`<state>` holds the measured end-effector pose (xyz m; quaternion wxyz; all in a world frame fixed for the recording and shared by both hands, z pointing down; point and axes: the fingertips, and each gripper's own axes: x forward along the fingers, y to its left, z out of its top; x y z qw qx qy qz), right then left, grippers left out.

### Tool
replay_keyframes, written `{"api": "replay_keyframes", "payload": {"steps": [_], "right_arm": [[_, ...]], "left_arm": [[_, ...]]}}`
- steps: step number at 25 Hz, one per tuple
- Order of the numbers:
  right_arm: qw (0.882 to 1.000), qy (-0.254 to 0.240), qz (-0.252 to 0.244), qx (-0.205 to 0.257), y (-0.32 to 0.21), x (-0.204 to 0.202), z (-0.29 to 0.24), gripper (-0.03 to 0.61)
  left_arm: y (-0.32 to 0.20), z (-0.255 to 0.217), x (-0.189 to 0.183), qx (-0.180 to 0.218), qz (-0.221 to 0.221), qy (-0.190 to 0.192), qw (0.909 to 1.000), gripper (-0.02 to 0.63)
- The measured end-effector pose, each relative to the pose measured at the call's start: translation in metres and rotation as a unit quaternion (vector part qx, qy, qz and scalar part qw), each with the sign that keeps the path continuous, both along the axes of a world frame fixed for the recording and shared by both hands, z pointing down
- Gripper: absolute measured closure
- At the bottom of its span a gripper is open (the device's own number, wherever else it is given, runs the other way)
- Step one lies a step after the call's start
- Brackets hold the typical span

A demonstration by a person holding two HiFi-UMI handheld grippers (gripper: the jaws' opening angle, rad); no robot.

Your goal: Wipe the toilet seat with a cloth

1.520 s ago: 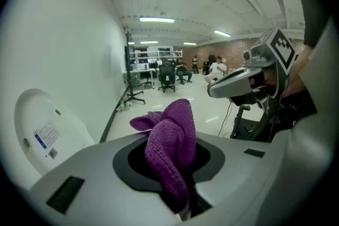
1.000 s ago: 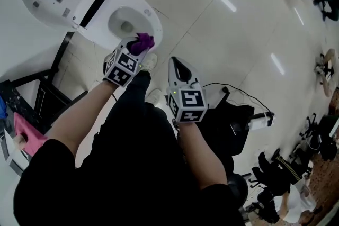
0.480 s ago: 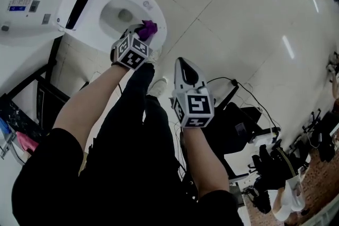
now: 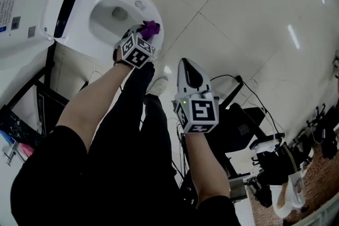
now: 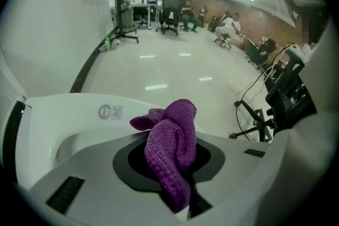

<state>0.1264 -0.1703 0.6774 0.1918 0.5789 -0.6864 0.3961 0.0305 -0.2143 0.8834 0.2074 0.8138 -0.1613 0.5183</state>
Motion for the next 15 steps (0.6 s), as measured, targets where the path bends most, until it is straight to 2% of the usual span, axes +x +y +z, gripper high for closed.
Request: {"api": "replay_keyframes", "payload": {"steps": [8, 15], "right_arm": [[1.000, 0.002, 0.013, -0.005, 0.007, 0.011, 0.007, 0.563], [1.000, -0.002, 0.021, -0.004, 0.016, 0.013, 0.007, 0.562]], "left_arm": [[0.006, 0.012, 0.016, -0.005, 0.016, -0.008, 0.9998, 0.520], [0.010, 0.011, 0.032, -0.022, 0.027, 0.005, 0.9994, 0.519]]}}
